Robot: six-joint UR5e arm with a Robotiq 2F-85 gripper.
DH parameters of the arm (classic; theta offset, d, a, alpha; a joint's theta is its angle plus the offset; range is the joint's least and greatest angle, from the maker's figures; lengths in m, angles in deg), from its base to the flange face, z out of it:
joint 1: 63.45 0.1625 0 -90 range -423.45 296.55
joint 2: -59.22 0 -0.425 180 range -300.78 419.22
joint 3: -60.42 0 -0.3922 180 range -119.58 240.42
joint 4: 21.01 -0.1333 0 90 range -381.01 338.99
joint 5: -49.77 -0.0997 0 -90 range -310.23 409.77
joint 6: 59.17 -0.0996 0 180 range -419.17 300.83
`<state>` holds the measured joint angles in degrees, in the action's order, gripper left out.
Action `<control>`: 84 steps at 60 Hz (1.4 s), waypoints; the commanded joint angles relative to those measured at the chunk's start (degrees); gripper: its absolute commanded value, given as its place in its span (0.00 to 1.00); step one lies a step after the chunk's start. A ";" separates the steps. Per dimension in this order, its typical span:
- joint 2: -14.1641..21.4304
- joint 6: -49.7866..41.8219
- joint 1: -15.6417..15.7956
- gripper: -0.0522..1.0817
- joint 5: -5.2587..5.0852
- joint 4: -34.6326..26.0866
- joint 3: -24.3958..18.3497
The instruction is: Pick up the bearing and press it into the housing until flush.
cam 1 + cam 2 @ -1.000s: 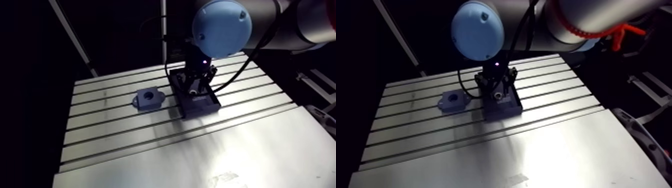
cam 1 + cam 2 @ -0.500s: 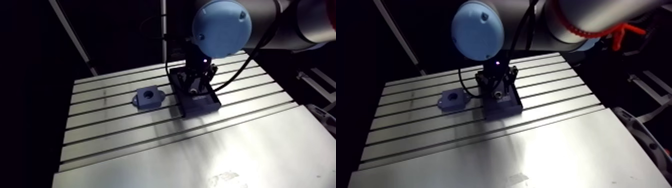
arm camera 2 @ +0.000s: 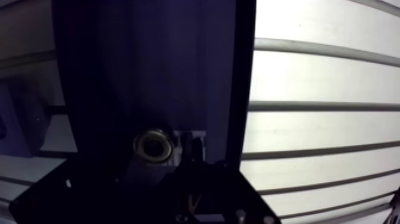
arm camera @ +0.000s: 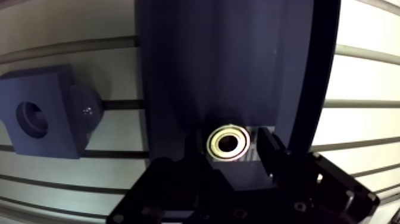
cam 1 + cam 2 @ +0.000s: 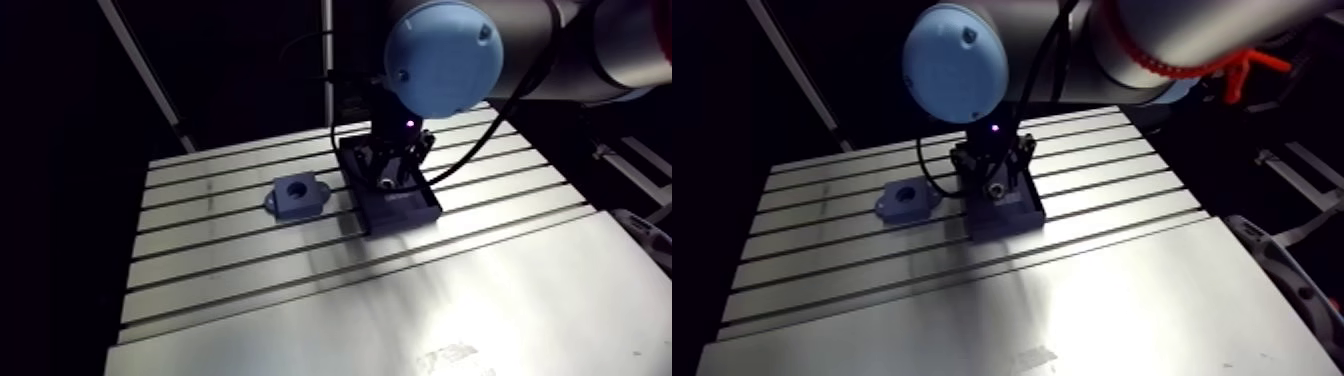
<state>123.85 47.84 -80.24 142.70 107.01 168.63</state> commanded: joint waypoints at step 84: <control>0.10 -0.01 0.00 0.48 -0.25 -0.17 0.03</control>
<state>123.99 47.83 -80.24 142.44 106.83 168.70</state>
